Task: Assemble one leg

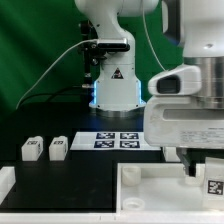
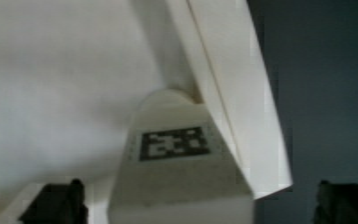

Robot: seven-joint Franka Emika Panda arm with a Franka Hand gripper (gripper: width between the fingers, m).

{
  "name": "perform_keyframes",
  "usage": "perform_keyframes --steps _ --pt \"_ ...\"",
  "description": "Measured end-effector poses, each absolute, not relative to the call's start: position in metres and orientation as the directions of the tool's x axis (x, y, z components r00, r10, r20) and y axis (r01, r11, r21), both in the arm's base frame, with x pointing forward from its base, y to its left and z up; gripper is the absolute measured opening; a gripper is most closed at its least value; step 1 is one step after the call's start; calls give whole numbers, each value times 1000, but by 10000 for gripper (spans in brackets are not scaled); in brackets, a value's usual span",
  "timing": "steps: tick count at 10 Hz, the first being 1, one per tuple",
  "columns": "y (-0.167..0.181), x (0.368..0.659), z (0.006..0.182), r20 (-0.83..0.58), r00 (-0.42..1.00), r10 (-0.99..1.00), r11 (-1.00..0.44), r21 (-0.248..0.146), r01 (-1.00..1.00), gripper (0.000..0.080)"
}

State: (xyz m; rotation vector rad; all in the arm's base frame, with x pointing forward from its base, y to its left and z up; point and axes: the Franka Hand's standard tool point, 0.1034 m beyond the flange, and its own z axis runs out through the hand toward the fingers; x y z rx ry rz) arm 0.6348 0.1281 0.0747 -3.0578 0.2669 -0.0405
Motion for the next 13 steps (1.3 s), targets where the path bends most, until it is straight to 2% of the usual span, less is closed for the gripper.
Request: perform_keyframes --steps 1,3,4,5,6,8,10,11,13 --pt "128 636 74 23 982 -187 -980 -77 -185 648" --pt "128 636 74 16 965 -262 -962 -79 -260 383" --pt "125 636 74 9 936 -352 -934 -77 -350 383" --pt "122 635 73 0 888 -459 -886 -74 -458 304" --pt "120 636 74 -6 833 -553 -831 -73 -552 304" --pt "118 636 73 -37 593 -804 -591 -51 -805 298" --pt "120 634 71 -55 204 -977 -203 -19 -979 295" --pt "122 634 71 -80 -16 -997 16 -2 -1000 295" --pt "120 635 71 -102 -209 -973 209 13 -978 294"
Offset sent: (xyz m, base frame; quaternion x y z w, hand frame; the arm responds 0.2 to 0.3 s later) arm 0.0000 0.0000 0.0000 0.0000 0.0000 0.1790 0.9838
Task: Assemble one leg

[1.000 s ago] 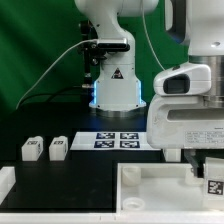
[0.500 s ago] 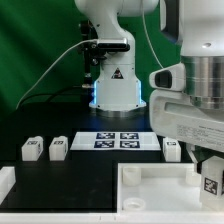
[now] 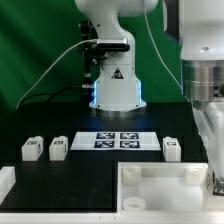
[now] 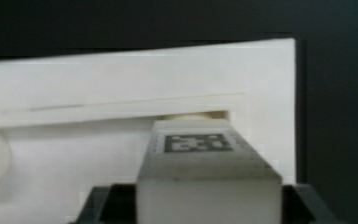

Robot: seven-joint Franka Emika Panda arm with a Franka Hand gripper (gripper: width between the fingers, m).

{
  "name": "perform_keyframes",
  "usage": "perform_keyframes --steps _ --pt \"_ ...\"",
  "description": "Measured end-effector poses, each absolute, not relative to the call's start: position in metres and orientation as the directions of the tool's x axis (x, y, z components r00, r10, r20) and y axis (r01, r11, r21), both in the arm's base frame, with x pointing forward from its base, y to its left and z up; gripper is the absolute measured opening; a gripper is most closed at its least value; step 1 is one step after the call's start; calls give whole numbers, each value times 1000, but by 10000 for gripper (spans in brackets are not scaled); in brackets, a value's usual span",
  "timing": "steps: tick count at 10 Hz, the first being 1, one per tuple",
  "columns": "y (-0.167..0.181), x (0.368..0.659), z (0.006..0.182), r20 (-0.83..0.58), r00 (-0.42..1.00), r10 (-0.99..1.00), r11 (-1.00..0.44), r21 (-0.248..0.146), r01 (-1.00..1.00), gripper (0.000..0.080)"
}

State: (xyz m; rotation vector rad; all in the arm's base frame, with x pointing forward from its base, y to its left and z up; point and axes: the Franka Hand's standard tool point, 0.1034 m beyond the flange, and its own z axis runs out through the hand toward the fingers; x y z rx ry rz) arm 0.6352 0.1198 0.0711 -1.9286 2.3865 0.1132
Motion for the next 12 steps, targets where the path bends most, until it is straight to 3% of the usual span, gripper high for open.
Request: perform_keyframes --steps 2,3,4,5,6,7,10,11,12 --pt "120 635 71 -101 -195 -976 195 12 -981 299" --pt "120 636 70 -103 -112 -988 113 -5 -994 471" --pt "121 637 68 -97 69 -993 -64 -48 -997 471" --pt "121 635 65 -82 290 -954 -283 -80 -956 612" --pt "119 631 64 -64 447 -892 -440 -100 -892 639" --pt "118 627 63 -48 509 -859 -502 -109 -858 639" --pt "116 627 62 -10 753 -658 -747 -116 -654 648" --pt "117 627 63 19 864 -503 -861 -100 -499 648" --pt "128 627 69 55 975 -216 -976 -49 -214 648"
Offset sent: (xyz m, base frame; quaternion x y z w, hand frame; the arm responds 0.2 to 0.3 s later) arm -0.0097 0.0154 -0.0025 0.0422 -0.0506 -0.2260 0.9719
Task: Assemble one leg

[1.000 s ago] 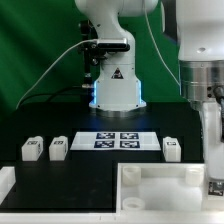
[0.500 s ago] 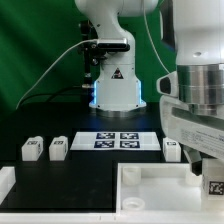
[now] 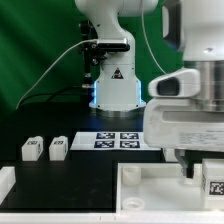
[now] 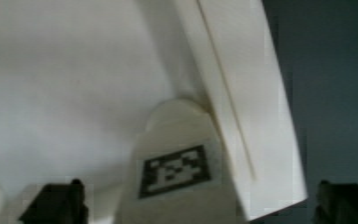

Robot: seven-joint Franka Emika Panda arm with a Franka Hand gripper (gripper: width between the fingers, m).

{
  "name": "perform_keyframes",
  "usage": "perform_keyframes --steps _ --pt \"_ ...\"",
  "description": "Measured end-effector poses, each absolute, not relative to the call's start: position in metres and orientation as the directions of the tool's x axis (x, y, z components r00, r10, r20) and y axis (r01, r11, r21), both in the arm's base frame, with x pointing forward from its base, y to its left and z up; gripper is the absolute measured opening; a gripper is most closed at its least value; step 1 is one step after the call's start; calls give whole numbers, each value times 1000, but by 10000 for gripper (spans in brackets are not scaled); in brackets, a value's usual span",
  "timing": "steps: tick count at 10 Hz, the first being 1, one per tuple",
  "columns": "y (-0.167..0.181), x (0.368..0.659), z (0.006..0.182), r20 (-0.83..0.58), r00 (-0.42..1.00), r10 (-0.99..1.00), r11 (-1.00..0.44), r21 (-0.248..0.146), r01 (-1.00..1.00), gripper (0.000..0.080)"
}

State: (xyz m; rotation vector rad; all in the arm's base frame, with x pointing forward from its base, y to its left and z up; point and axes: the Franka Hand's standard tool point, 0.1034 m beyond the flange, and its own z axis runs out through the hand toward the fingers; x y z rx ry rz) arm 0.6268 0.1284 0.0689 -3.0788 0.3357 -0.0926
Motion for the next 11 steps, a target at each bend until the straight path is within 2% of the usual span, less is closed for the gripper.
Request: perform_keyframes --steps 1,2,3,4,5,6,9,11 --pt "134 628 72 60 992 -108 -994 -27 -107 648" --pt "134 628 71 57 987 -151 -988 -34 -150 648" --pt "134 628 71 56 984 -172 -985 -36 -170 507" --pt "133 628 71 49 949 -311 -950 -46 -309 367" --pt "127 628 71 44 916 -399 -917 -44 -398 367" --pt "122 631 70 38 876 -481 -877 -46 -479 297" --pt "121 632 69 6 590 -807 -590 -62 -805 296" --pt "124 632 68 -71 197 -978 -194 -53 -980 296"
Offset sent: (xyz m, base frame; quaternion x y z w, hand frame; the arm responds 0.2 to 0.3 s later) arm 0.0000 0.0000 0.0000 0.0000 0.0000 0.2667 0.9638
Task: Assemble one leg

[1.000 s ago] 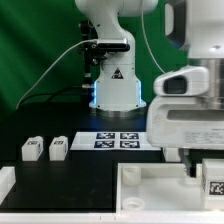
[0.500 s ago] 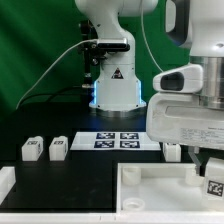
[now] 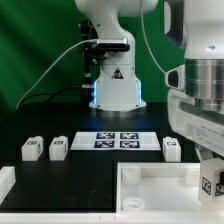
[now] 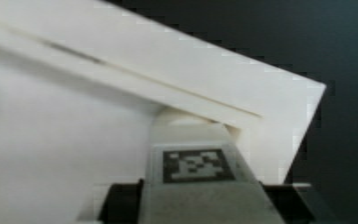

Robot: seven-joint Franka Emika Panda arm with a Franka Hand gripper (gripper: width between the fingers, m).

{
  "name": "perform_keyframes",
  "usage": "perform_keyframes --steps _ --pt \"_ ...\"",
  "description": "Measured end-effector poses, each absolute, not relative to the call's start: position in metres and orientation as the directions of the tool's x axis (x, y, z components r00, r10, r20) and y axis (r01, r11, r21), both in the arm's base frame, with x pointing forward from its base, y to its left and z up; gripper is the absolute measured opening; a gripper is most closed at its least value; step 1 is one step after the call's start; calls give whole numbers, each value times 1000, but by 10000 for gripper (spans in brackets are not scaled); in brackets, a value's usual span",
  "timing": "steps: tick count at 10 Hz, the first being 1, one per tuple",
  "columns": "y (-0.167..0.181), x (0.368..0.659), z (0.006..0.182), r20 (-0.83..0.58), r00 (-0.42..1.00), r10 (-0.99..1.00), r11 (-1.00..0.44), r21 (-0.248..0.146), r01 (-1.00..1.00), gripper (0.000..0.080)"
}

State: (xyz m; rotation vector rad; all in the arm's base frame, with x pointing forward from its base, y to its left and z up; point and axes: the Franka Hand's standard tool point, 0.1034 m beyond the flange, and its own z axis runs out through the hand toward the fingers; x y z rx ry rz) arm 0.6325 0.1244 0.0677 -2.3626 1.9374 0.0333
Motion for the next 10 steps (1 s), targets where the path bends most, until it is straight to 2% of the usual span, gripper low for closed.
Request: perform_keyframes --steps 1,2,4,6,8,9,10 --pt "126 633 67 -109 -9 -994 11 -19 -1000 296" --pt "125 635 67 -133 -151 -980 151 5 -988 296" --pt "124 636 67 -140 -345 -928 343 36 -939 296" --pt "122 636 68 -132 -406 -904 404 42 -914 297" --pt "121 636 68 -123 -381 -917 380 33 -925 297" --pt "121 635 67 -122 -365 -923 364 33 -931 390" --pt "121 635 67 -122 -364 -924 362 33 -931 390"
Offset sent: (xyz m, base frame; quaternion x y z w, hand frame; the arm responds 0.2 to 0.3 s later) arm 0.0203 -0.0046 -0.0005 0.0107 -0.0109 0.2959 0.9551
